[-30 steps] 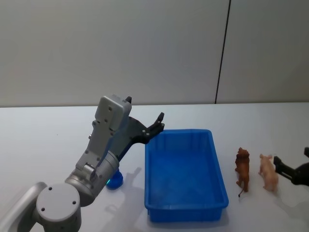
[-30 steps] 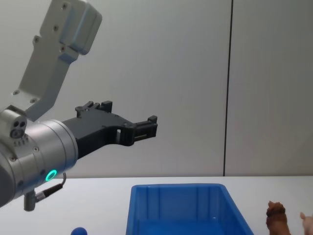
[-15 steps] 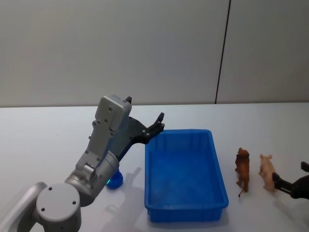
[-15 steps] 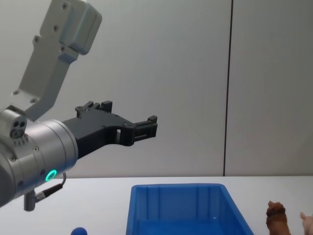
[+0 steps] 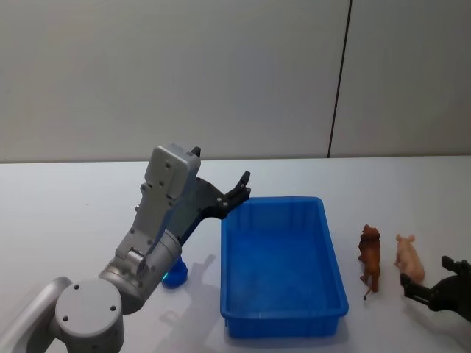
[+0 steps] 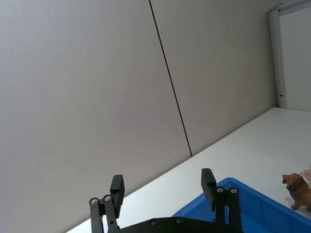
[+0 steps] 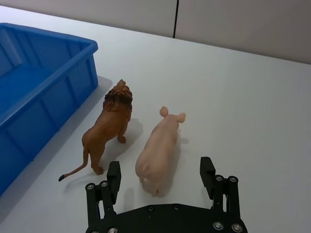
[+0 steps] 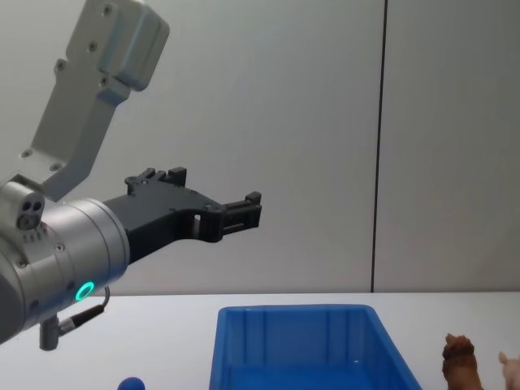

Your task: Pick up the two dolls from the table and place them into the box.

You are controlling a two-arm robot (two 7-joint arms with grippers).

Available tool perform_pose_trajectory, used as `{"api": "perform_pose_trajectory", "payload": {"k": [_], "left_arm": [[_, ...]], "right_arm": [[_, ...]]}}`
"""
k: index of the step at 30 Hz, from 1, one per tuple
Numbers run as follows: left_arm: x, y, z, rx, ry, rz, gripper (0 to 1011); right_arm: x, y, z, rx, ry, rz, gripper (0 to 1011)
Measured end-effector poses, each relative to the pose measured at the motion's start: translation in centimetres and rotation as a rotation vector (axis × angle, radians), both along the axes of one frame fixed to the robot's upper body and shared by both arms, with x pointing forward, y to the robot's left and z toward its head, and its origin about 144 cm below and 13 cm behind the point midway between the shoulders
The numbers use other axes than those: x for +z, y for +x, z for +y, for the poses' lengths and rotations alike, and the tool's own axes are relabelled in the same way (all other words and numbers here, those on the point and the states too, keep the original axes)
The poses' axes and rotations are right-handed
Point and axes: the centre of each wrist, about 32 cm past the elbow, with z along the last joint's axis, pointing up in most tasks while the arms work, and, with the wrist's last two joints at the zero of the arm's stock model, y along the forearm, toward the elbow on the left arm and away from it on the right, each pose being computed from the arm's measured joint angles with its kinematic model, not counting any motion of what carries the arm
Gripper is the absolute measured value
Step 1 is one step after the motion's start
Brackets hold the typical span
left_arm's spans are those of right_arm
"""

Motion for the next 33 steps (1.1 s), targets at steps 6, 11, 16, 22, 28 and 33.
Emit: {"api": "perform_pose_trajectory", "payload": {"k": [6, 11, 16, 22, 28, 33], "left_arm": [[0.0, 0.0, 0.0, 0.000, 0.000, 0.000, 1001], [0.0, 0.0, 0.0, 0.000, 0.000, 0.000, 1001], [0.0, 0.0, 0.0, 0.000, 0.000, 0.000, 1001], [0.0, 0.0, 0.0, 0.000, 0.000, 0.000, 1001], [0.0, 0.0, 0.0, 0.000, 0.000, 0.000, 1001], [0.0, 0.0, 0.0, 0.000, 0.000, 0.000, 1001]], "right_arm": [[-0.6, 0.4, 0.3, 0.001, 0.005, 0.016, 1001], [-1.0, 0.7, 0.6, 0.001, 0.012, 0.028, 1001], [-1.3, 1.0, 0.8, 0.003, 0.021, 0.033, 936], [-1.5, 1.5, 1.3, 0.009, 0.042, 0.031, 769], [-1.7, 1.9, 1.7, 0.009, 0.056, 0.031, 575], [-1.8, 2.2, 1.8, 0.006, 0.064, 0.031, 430]]}}
